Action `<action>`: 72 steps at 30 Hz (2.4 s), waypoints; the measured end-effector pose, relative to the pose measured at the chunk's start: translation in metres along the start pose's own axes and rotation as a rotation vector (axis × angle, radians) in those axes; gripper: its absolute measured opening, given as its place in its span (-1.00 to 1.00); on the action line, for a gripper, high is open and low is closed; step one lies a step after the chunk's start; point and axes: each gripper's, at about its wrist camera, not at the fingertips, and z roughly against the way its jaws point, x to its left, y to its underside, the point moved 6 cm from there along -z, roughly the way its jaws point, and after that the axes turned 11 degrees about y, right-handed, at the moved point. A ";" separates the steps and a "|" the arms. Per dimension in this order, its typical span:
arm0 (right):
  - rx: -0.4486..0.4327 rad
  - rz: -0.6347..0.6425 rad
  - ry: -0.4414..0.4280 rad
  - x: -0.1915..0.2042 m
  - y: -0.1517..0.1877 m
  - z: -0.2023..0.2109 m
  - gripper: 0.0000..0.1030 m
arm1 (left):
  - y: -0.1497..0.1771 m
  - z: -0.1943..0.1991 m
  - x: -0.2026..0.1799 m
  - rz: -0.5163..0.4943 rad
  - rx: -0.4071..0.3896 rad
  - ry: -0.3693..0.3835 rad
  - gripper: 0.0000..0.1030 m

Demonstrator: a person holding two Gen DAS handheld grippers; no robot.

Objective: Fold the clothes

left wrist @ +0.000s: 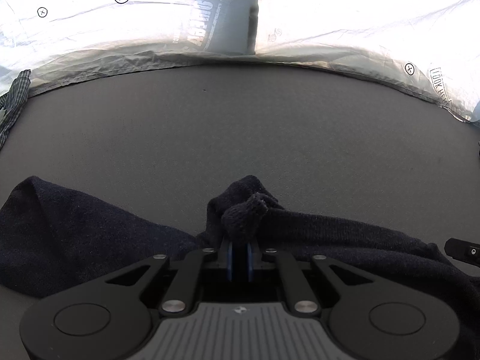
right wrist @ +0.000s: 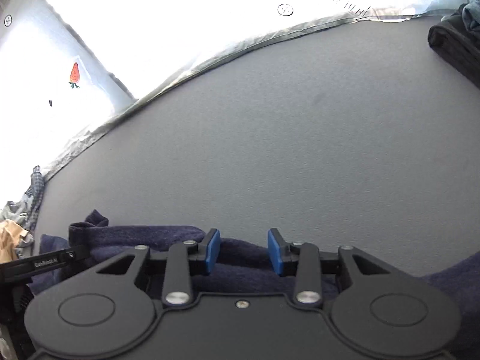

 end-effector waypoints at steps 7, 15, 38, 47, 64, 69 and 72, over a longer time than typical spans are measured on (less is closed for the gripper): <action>0.052 -0.081 -0.042 0.009 0.004 -0.031 -0.24 | 0.003 -0.004 0.009 0.107 0.003 0.053 -0.80; 0.027 0.153 -0.023 0.032 0.003 -0.039 -0.07 | 0.001 -0.009 0.013 0.146 0.012 0.077 -0.80; -0.206 0.112 0.017 0.060 -0.061 -0.014 -0.83 | -0.050 0.010 -0.002 0.065 -0.155 0.138 -0.84; -0.345 0.160 -0.028 0.126 -0.146 -0.036 -0.85 | -0.146 0.005 0.006 0.033 -0.359 0.089 -0.86; -0.206 0.446 0.252 0.119 -0.090 -0.117 -0.31 | -0.113 -0.088 0.040 0.005 -0.161 0.027 -0.85; -0.271 0.449 0.203 0.121 -0.085 -0.107 -0.85 | -0.116 -0.084 0.038 0.001 -0.210 0.015 -0.86; -0.366 0.406 0.195 0.131 -0.101 -0.091 -0.86 | -0.134 -0.068 0.035 -0.036 -0.267 -0.002 -0.86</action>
